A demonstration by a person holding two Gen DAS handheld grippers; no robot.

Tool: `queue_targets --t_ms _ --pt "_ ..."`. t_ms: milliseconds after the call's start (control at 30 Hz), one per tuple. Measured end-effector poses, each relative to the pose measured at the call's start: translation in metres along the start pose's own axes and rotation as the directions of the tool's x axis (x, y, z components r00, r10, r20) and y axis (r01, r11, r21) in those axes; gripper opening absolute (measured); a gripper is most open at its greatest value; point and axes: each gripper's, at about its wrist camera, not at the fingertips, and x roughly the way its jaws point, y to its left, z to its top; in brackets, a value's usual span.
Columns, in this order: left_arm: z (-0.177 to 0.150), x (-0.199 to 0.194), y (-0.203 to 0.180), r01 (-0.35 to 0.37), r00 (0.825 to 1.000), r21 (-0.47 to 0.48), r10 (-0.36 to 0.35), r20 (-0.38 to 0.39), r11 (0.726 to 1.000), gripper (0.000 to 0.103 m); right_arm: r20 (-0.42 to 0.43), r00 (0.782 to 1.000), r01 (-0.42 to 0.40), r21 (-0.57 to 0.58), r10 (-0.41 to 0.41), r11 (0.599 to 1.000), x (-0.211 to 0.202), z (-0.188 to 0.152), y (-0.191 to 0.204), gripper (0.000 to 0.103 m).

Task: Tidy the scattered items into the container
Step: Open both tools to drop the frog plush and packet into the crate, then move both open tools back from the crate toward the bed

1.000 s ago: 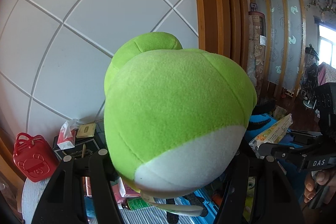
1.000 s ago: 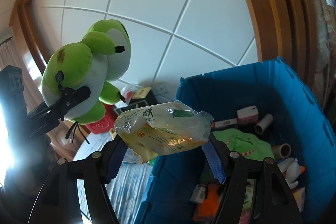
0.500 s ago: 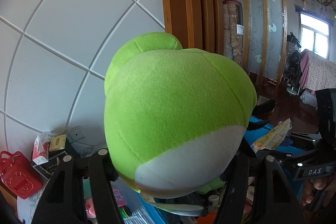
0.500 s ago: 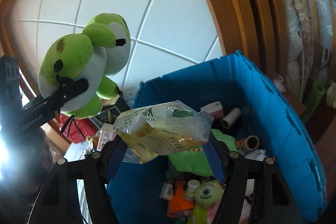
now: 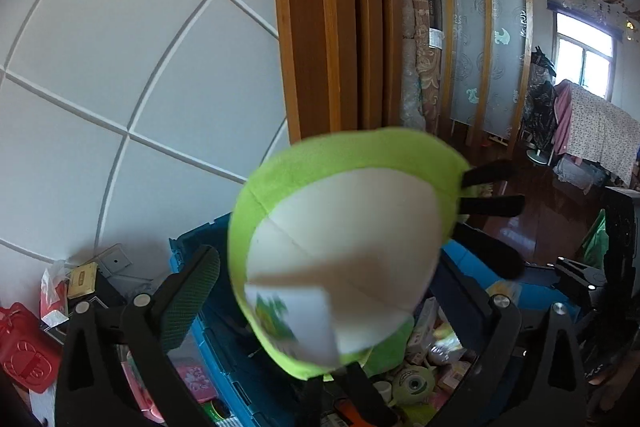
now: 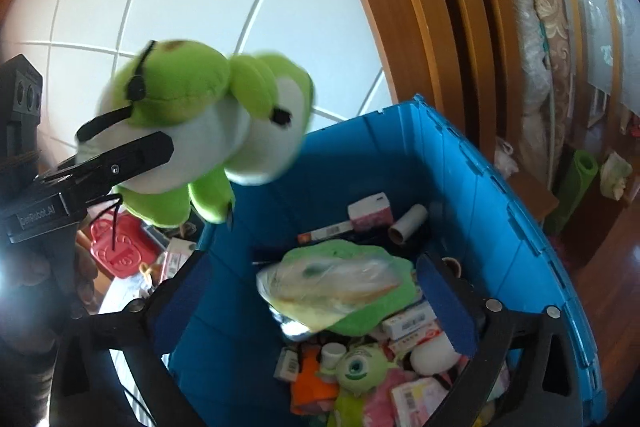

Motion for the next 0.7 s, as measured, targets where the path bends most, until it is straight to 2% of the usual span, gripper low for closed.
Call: queue_targets --t_ms 100,267,700 --pt "-0.005 -0.004 0.005 -0.068 0.998 -0.004 0.068 -0.012 0.998 0.103 -0.009 1.000 0.003 0.000 -0.003 1.000 0.005 -0.003 0.001 0.103" --pt "-0.017 -0.015 0.014 -0.177 0.983 0.014 0.177 -0.039 0.984 0.103 -0.024 1.000 -0.019 0.006 0.019 1.000 0.010 -0.005 0.010 0.103" --pt "-0.062 -0.072 0.075 -0.268 0.962 -0.092 0.260 -0.086 0.959 0.103 -0.066 0.995 -0.074 -0.073 0.069 0.995 0.014 -0.017 0.094 0.103"
